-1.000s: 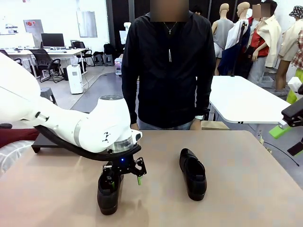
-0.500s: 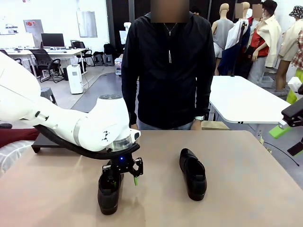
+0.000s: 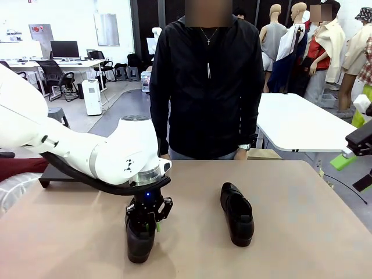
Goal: Organize the shoes by placing them on the stand.
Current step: Place the Shoe from the middle of the table onto the Shoes Stand.
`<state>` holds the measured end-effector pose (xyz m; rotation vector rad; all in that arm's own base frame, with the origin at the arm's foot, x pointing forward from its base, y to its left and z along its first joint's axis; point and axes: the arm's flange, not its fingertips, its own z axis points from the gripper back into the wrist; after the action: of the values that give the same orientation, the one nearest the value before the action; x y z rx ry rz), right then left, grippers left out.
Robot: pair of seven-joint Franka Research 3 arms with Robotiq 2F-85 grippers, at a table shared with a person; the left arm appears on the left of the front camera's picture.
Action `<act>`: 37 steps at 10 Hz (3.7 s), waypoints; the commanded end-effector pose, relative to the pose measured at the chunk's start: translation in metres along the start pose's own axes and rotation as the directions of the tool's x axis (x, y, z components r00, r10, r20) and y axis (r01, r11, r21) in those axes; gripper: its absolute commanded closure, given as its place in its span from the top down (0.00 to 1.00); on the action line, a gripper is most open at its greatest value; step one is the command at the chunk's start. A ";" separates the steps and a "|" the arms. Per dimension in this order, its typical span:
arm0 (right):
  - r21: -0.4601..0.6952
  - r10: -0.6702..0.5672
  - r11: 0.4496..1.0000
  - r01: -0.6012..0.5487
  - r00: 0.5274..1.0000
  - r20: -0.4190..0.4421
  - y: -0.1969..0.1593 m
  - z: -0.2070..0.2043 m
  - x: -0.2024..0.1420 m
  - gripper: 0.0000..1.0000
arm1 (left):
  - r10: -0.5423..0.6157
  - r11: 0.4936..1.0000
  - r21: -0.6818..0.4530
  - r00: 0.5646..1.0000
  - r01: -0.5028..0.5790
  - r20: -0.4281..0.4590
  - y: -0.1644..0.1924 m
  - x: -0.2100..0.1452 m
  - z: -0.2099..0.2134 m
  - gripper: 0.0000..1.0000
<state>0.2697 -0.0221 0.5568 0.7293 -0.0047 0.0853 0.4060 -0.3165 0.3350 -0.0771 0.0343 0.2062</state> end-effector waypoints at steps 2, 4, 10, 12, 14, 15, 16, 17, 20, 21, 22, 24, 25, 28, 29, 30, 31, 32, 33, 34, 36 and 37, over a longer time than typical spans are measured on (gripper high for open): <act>0.019 0.023 1.000 -0.023 1.000 -0.001 0.000 0.003 0.001 1.00 | 0.011 1.000 0.002 1.000 -0.011 0.012 -0.003 -0.002 -0.002 0.00; 0.019 0.023 1.000 -0.023 1.000 -0.001 0.000 0.003 0.001 1.00 | 0.008 1.000 0.007 1.000 -0.008 0.025 -0.001 -0.007 0.007 0.00; 0.019 0.023 1.000 -0.023 1.000 -0.001 0.000 0.003 0.001 1.00 | -0.166 0.983 -0.061 0.981 0.173 0.103 0.074 -0.082 0.121 0.00; 0.019 0.023 1.000 -0.023 1.000 -0.001 0.000 0.003 0.001 1.00 | -0.230 0.968 -0.074 0.964 0.240 0.132 0.115 -0.094 0.160 0.00; 0.019 0.023 1.000 -0.023 1.000 -0.001 0.000 0.003 0.001 1.00 | -0.310 0.937 -0.133 0.944 0.324 0.117 0.121 -0.100 0.157 0.00; 0.019 0.023 1.000 -0.023 1.000 -0.001 0.000 0.003 0.001 1.00 | -0.237 0.967 -0.058 0.962 0.247 0.136 0.106 -0.101 0.163 0.00; 0.019 0.023 1.000 -0.023 1.000 -0.001 0.000 0.003 0.001 1.00 | -0.237 0.967 -0.058 0.962 0.247 0.136 0.106 -0.101 0.163 0.00; 0.019 0.023 1.000 -0.023 1.000 -0.001 0.000 0.003 0.001 1.00 | -0.237 0.967 -0.058 0.962 0.247 0.136 0.106 -0.101 0.163 0.00; 0.019 0.023 1.000 -0.023 1.000 -0.001 0.000 0.003 0.001 1.00 | 0.026 0.998 -0.061 0.989 -0.017 0.149 0.166 -0.041 0.196 0.00; 0.019 0.023 1.000 -0.023 1.000 -0.001 0.000 0.003 0.001 1.00 | 0.120 0.992 -0.049 0.973 -0.113 0.195 0.202 -0.011 0.213 0.00; 0.019 0.023 1.000 -0.023 1.000 -0.001 0.000 0.003 0.001 1.00 | 0.069 0.998 -0.024 0.978 -0.065 0.199 0.239 0.016 0.226 0.00; 0.019 0.023 1.000 -0.023 1.000 -0.001 0.000 0.003 0.001 1.00 | -0.023 1.000 -0.007 0.943 0.027 0.331 0.304 0.090 0.238 0.00; 0.019 0.023 1.000 -0.023 1.000 -0.001 0.000 0.003 0.001 1.00 | -0.070 0.997 0.051 0.940 0.056 0.334 0.321 0.123 0.231 0.00; 0.019 0.023 1.000 -0.023 1.000 -0.001 0.000 0.003 0.001 1.00 | -0.107 0.989 -0.053 0.919 0.137 0.381 0.334 0.181 0.227 0.00; 0.019 0.023 1.000 -0.023 1.000 -0.001 0.000 0.003 0.001 1.00 | -0.036 0.989 -0.127 0.945 0.081 0.324 0.330 0.185 0.236 0.00; 0.019 0.023 1.000 -0.023 1.000 -0.001 0.000 0.003 0.001 1.00 | -0.111 0.993 0.015 0.927 0.113 0.360 0.336 0.178 0.207 0.00; 0.019 0.023 1.000 -0.023 1.000 -0.001 0.000 0.003 0.001 1.00 | -0.111 0.993 0.015 0.927 0.113 0.360 0.336 0.178 0.207 0.00; 0.019 0.023 1.000 -0.023 1.000 -0.001 0.000 0.003 0.001 1.00 | -0.111 0.993 0.015 0.927 0.113 0.360 0.336 0.178 0.207 0.00; 0.019 0.023 1.000 -0.023 1.000 -0.001 0.000 0.003 0.001 1.00 | -0.093 0.994 -0.029 0.934 0.110 0.345 0.328 0.188 0.208 0.00; 0.019 0.023 1.000 -0.023 1.000 -0.001 0.000 0.003 0.001 1.00 | -0.186 0.982 0.083 0.923 0.168 0.338 0.320 0.209 0.202 0.00; 0.019 0.023 1.000 -0.023 1.000 -0.001 0.000 0.003 0.001 1.00 | -0.208 0.974 0.168 0.896 0.153 0.391 0.304 0.259 0.184 0.00; 0.019 0.023 1.000 -0.023 1.000 -0.001 0.000 0.003 0.001 1.00 | -0.200 0.973 0.188 0.892 0.132 0.405 0.300 0.271 0.174 0.00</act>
<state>0.2696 -0.0225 0.5570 0.7294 -0.0044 0.0849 0.5944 0.0450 0.4728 0.0655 -0.3462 0.0082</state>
